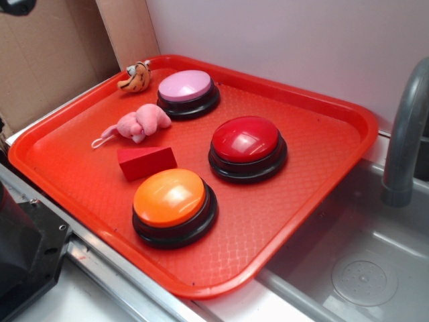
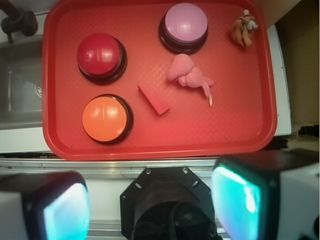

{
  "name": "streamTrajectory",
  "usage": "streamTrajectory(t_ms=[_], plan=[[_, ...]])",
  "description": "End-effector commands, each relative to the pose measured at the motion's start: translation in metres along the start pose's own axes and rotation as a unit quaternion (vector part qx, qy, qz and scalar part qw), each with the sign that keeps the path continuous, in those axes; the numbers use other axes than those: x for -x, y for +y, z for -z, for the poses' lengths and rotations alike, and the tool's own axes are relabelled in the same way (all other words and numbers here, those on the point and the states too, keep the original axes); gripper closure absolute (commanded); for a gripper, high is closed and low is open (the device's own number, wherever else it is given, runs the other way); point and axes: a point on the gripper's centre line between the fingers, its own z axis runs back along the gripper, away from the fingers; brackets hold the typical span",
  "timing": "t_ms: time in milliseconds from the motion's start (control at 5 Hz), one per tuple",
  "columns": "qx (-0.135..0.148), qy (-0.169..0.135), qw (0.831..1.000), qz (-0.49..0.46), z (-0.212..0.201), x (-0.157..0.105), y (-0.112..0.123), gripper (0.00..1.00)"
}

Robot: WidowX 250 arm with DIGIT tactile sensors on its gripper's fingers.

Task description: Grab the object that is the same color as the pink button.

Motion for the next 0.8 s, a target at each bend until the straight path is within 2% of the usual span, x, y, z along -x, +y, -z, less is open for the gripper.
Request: streamTrajectory(t_ms=[0,400,600], plan=[[-0.016,-0.058,0.997,0.051,0.028,-0.027,0.013,0.00],[-0.055,-0.117,0.988,0.090,0.089,-0.064,0.039,0.00],[-0.094,-0.134,0.980,0.114,0.115,-0.081,0.048,0.00]])
